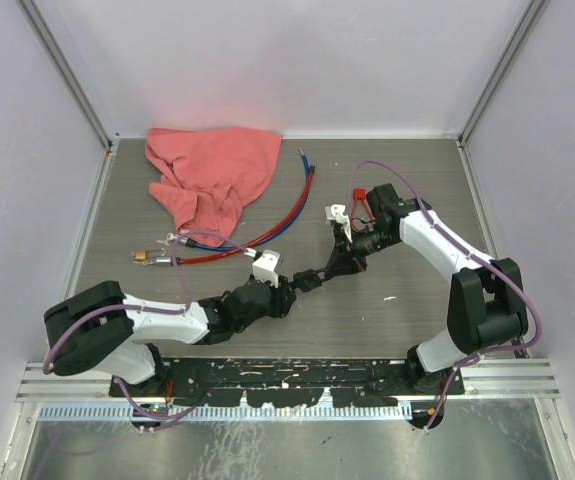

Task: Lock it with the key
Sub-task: Lock the lock.

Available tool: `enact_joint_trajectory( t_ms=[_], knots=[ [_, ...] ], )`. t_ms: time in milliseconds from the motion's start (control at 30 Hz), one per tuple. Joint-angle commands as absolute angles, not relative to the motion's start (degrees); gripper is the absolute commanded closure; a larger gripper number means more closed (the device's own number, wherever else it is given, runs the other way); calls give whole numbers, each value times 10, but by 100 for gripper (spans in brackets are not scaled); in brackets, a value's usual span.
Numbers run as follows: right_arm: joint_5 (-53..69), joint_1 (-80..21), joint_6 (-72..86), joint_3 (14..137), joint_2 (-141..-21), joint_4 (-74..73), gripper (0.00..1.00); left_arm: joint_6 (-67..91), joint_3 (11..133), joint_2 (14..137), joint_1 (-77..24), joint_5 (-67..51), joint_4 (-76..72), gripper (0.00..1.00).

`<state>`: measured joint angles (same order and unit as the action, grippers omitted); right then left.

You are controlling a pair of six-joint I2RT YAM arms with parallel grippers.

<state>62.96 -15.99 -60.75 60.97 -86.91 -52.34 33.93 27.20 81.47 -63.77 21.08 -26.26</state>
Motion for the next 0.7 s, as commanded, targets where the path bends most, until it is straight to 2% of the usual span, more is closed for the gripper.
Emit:
enact_joint_trajectory(
  t_ms=[0, 433, 667],
  knots=[
    [691, -156, -611, 640, -854, -524, 99, 309, 294, 821, -640, 264, -323, 61],
    [689, -155, -613, 638, -857, -524, 99, 297, 293, 820, -641, 265, -328, 66],
    [688, -155, -613, 639, -858, -524, 99, 285, 288, 815, -641, 260, -330, 91]
  ],
)
